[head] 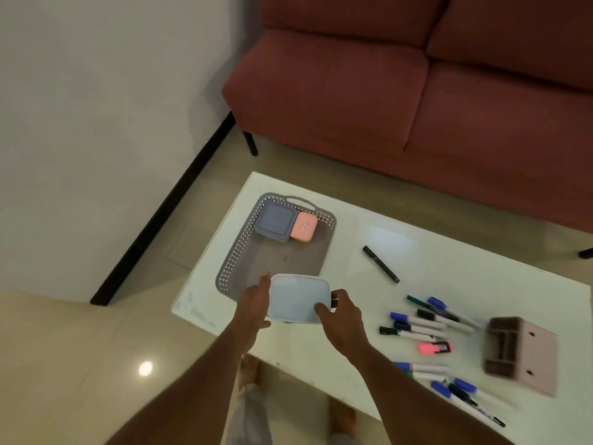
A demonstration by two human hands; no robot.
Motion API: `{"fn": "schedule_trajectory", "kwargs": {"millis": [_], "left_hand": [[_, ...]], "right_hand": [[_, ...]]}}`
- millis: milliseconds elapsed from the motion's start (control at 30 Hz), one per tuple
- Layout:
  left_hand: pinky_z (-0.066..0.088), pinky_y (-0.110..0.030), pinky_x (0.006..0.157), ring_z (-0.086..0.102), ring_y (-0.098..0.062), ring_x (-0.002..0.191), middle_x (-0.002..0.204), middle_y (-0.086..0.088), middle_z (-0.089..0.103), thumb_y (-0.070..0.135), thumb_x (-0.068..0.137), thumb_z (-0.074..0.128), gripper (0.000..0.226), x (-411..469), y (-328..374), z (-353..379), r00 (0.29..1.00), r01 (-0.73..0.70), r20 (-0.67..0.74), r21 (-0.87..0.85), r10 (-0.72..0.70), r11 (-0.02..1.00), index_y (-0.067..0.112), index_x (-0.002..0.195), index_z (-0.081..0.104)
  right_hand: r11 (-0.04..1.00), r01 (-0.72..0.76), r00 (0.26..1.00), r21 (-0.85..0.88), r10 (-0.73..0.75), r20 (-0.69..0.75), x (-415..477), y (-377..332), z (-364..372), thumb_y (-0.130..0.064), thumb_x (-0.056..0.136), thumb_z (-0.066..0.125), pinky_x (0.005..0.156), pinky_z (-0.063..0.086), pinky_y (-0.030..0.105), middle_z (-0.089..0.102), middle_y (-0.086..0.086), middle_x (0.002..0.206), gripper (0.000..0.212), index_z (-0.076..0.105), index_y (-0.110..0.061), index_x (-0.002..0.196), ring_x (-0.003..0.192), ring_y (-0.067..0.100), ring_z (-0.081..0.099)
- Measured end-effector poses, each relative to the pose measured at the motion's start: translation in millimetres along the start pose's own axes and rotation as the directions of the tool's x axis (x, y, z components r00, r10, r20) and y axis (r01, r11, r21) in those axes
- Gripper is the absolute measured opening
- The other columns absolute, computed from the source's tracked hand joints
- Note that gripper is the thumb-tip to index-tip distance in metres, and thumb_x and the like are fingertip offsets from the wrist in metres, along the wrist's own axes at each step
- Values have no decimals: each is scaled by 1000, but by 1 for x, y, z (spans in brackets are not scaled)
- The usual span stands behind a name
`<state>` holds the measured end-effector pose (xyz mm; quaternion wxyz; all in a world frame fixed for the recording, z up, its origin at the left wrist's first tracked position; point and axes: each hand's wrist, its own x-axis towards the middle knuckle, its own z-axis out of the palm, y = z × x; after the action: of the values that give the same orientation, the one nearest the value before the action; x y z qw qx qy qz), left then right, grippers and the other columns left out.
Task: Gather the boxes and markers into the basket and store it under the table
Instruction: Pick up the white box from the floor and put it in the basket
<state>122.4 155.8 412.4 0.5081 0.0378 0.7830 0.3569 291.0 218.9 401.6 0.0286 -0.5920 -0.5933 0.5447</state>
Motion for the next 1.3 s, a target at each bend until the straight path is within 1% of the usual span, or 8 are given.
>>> {"fn": "schedule_trajectory", "kwargs": {"millis": [133,233,367,467,600,733,1100,1300], "left_hand": [[53,-50,94,63,-30,101,109,-14,65,56,98,35,52,66,39,-15,996,-85,-23,136,89,987,13,104,63],[51,-36,89,60,-26,95,102,-13,63,43,103,33,42,118,52,-24,990,-133,-10,228,139,965,11,98,60],[47,-34,89,57,-26,108,122,-12,60,43,101,39,44,171,44,-46,977,-209,45,440,211,873,10,126,55],[47,-40,101,51,-29,124,140,-13,51,29,97,53,51,193,25,-64,928,-352,143,635,344,688,9,142,42],[39,-39,111,37,-28,138,155,-11,32,20,95,53,61,193,9,-71,867,-468,266,725,421,505,12,150,27],[34,-37,112,31,-24,143,159,-4,25,18,95,55,66,198,11,-67,862,-494,292,664,414,561,17,152,21],[35,-38,111,29,-24,142,158,-4,24,15,92,59,71,213,23,-67,822,-558,334,637,462,532,19,152,20],[49,-39,101,45,-25,128,144,-8,38,15,88,61,72,199,19,-57,895,-437,257,677,366,593,16,149,22]], "right_hand": [[992,-91,996,87,92,-1,50,-32,33,-25,91,61,79,55,32,59,3,114,41,48,-10,126,101,24,61],[982,-138,989,128,145,-44,92,-48,71,-23,88,64,91,56,42,61,6,119,45,48,-11,128,106,25,61],[971,-186,979,149,196,-53,136,-57,119,-17,87,66,85,56,38,61,8,121,48,48,-9,130,103,24,60],[959,-226,964,170,246,-104,147,-62,139,-12,87,64,66,47,23,59,6,116,45,47,-10,129,97,20,58],[915,-326,910,240,372,-183,149,-61,151,-12,85,63,68,50,24,62,4,107,38,54,-8,122,93,20,61],[888,-366,888,279,423,-182,157,-64,160,-17,82,63,72,61,34,72,4,93,29,65,-9,110,82,20,70],[793,-397,836,462,521,-174,157,-65,171,-24,82,62,92,56,48,66,4,120,54,53,-14,134,106,22,64],[819,-364,824,443,505,-256,162,-69,155,-20,87,61,85,59,47,67,6,108,39,57,-12,125,95,23,65]]}}
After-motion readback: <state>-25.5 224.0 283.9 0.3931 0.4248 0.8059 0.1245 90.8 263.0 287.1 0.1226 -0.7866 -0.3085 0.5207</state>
